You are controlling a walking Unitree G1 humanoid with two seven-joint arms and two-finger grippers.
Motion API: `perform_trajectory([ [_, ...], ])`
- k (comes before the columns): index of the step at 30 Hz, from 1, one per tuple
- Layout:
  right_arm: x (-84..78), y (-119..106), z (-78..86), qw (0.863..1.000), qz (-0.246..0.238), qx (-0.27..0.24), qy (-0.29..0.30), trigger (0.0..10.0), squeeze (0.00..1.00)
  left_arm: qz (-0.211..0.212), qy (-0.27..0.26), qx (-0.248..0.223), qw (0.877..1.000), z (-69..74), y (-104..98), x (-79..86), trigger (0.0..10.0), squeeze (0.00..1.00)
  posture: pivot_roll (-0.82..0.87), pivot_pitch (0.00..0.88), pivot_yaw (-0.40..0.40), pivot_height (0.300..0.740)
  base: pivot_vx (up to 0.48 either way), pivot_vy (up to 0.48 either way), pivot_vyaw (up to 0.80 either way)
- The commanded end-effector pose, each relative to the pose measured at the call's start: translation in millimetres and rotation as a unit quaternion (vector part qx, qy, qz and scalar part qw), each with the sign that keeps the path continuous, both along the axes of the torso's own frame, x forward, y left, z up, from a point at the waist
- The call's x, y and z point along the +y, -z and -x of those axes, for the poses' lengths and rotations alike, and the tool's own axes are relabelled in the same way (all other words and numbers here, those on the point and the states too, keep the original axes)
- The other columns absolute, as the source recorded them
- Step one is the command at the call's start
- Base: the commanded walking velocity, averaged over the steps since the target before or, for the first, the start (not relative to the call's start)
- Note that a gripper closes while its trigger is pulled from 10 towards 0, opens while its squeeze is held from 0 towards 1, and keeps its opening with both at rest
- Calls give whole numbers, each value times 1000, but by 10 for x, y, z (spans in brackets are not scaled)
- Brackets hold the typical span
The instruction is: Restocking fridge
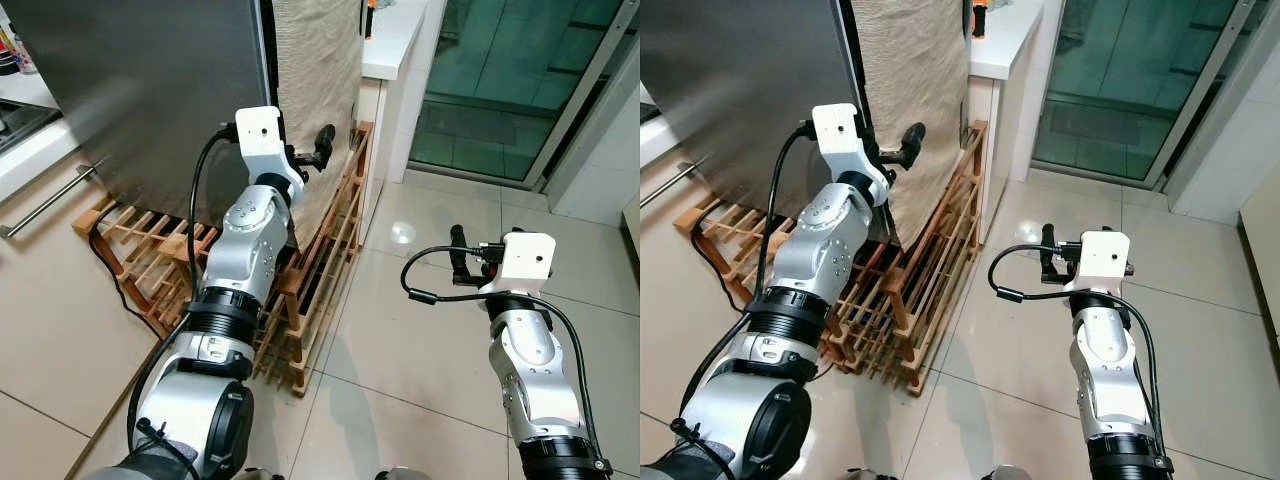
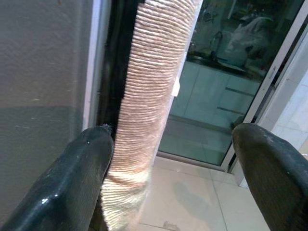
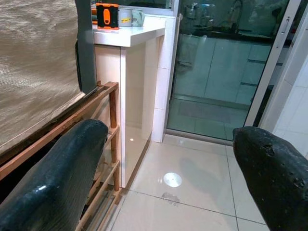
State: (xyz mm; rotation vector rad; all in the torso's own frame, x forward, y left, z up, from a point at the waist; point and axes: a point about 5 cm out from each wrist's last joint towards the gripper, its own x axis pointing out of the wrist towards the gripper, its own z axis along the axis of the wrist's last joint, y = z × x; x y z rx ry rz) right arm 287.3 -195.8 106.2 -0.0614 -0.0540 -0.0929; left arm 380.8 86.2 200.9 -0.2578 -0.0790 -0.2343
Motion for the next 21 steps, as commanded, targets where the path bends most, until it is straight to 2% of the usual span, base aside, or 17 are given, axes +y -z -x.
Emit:
perform_trajectory([
  [1,33,-34,-25,1000,4,-4,-8,10000,1000,-10,-2,-5,1000,-18,-45,14,10000,0,-201,0,48,740,0,0,0],
  [12,31,-29,-12,1000,5,-4,-8,10000,1000,-2,-23,-2,1000,-105,-88,-21,10000,0,-211,0,49,740,0,0,0],
  [18,36,-30,-3,1000,5,-3,-6,10000,1000,2,-16,4,1000,-147,-99,-131,10000,0,-219,0,51,740,0,0,0],
  [21,34,-25,3,1000,4,-3,-6,10000,1000,-2,12,3,1000,-156,-107,-218,10000,0,-220,0,52,740,0,0,0],
])
